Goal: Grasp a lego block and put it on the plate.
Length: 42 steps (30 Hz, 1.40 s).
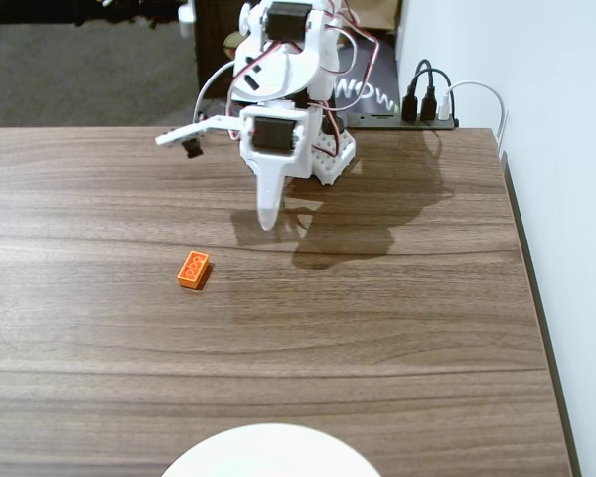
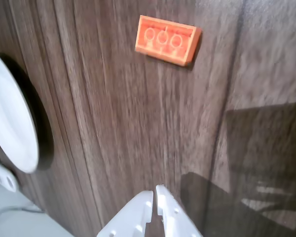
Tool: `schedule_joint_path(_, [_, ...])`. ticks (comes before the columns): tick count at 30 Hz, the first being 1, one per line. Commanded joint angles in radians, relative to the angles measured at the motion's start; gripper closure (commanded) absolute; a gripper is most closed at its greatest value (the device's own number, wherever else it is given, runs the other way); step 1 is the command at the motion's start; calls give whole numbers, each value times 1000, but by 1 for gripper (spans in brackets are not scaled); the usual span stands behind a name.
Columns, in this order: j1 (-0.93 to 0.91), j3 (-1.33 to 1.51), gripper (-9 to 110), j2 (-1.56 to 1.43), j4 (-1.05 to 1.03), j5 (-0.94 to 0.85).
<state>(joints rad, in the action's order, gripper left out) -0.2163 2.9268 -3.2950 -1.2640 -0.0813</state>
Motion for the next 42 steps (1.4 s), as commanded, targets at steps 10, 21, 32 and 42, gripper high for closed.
schedule_joint_path(10, [-38,-6,101,6,-2,2])
schedule_joint_path(21, [-54,-6,101,6,2,-6])
schedule_joint_path(32, [-137,-83,101,83,32,-97])
schedule_joint_path(42, [-213,-183,101,261,84,-471])
